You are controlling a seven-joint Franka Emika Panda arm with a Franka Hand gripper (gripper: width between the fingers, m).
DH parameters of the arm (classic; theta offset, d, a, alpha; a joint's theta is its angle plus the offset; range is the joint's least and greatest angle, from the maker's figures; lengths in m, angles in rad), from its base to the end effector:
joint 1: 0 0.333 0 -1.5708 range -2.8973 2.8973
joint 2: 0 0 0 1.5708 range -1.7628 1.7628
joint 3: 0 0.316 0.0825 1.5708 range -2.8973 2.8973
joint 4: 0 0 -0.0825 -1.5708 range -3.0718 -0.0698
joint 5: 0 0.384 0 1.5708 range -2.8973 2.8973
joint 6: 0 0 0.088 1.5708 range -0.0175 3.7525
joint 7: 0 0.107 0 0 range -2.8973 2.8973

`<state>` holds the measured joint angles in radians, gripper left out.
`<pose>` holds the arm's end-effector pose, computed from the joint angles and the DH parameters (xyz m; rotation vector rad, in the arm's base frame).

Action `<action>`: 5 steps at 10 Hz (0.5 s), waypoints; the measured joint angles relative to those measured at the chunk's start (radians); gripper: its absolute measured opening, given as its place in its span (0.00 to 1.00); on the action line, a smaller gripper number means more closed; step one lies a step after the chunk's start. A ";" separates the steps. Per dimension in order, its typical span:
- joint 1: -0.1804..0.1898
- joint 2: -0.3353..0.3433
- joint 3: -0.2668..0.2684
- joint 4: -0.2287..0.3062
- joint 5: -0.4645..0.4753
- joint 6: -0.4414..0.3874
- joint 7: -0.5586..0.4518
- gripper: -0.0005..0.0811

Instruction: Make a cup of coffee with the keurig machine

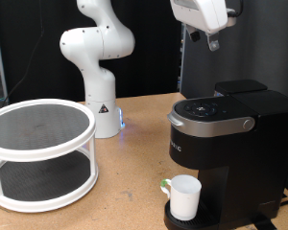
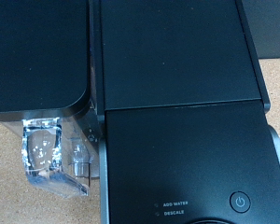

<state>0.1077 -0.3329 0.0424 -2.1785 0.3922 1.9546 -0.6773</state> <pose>0.4580 0.0967 0.5414 -2.6423 -0.9607 -0.2813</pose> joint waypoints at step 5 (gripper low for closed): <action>0.000 0.030 0.037 0.048 -0.109 -0.018 0.005 0.99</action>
<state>0.1081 -0.3028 0.0798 -2.1309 0.2835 1.9364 -0.6728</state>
